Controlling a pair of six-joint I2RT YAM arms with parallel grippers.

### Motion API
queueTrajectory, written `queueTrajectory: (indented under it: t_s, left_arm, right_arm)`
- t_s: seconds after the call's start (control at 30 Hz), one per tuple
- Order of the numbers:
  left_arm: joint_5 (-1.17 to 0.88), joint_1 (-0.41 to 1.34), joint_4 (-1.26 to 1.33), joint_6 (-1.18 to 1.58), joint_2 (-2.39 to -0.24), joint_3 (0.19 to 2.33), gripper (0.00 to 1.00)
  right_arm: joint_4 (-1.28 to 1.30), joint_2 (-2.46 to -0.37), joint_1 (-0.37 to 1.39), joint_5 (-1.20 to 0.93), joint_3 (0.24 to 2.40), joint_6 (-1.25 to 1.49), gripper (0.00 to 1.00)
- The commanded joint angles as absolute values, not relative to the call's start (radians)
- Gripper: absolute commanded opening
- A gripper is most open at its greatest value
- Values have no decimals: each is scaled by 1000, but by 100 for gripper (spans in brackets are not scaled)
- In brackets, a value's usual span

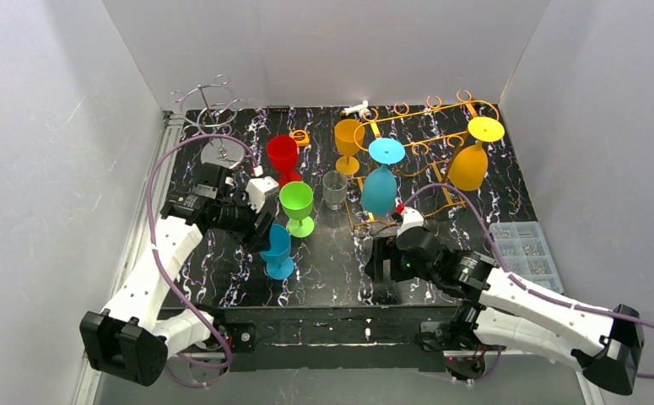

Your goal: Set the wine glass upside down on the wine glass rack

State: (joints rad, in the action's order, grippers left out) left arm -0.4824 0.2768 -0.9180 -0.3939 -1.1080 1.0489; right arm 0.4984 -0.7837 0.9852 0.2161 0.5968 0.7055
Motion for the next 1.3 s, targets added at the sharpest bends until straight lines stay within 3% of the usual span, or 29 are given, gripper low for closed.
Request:
queueTrajectory:
  t_s: [0.0, 0.1, 0.27, 0.3, 0.47, 0.53, 0.87, 1.27]
  left_arm:
    - [-533, 275, -907, -427, -1066, 1020, 58]
    - [-550, 274, -902, -438, -1075, 1014, 42]
    - [-598, 275, -886, -429, -1081, 1016, 3]
    - [-608, 274, -893, -425, -1075, 1032, 0]
    - [-617, 274, -960, -460, -992, 1172, 0]
    - [-617, 274, -988, -483, -940, 1259, 0]
    - [-648, 274, -937, -655, -785, 1653, 0]
    - [-560, 275, -119, -992, -587, 1332, 0]
  right_arm:
    - [523, -762, 1043, 464, 673, 777, 91]
    - [572, -689, 1044, 487, 689, 776, 87]
    - [624, -629, 1043, 502, 711, 775, 81]
    - [619, -632, 1044, 493, 712, 774, 81]
    - [556, -697, 1044, 420, 803, 790, 89]
    - [525, -721, 1043, 395, 855, 798, 98]
    - [372, -883, 1048, 254, 1132, 771, 98]
    - [-81, -1113, 1151, 138, 1347, 820, 98]
